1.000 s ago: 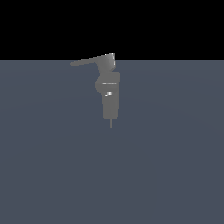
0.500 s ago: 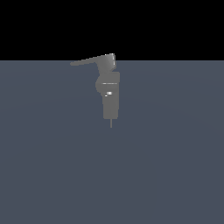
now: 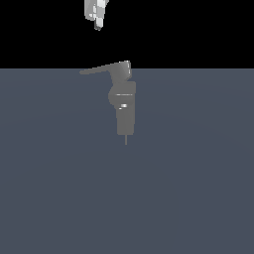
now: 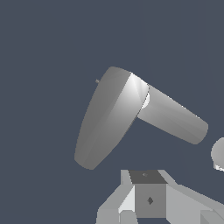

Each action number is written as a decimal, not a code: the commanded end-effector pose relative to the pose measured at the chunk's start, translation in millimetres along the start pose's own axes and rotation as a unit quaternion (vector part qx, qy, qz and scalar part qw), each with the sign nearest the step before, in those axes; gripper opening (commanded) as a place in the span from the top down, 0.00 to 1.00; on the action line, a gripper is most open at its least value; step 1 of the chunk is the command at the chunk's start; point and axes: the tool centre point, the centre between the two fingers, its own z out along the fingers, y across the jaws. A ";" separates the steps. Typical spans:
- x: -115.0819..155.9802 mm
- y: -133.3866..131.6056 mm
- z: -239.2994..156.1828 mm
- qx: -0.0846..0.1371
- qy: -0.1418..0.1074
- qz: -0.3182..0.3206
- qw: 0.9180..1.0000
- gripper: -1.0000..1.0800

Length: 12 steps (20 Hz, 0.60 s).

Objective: Turn on the faucet by rotating a designated handle.

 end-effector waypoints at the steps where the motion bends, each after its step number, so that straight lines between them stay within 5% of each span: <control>1: 1.5 -14.8 12.0 -0.005 0.000 0.031 1.000 1.00; 12: 4.7 -73.1 72.2 -0.025 0.009 0.159 0.987 1.00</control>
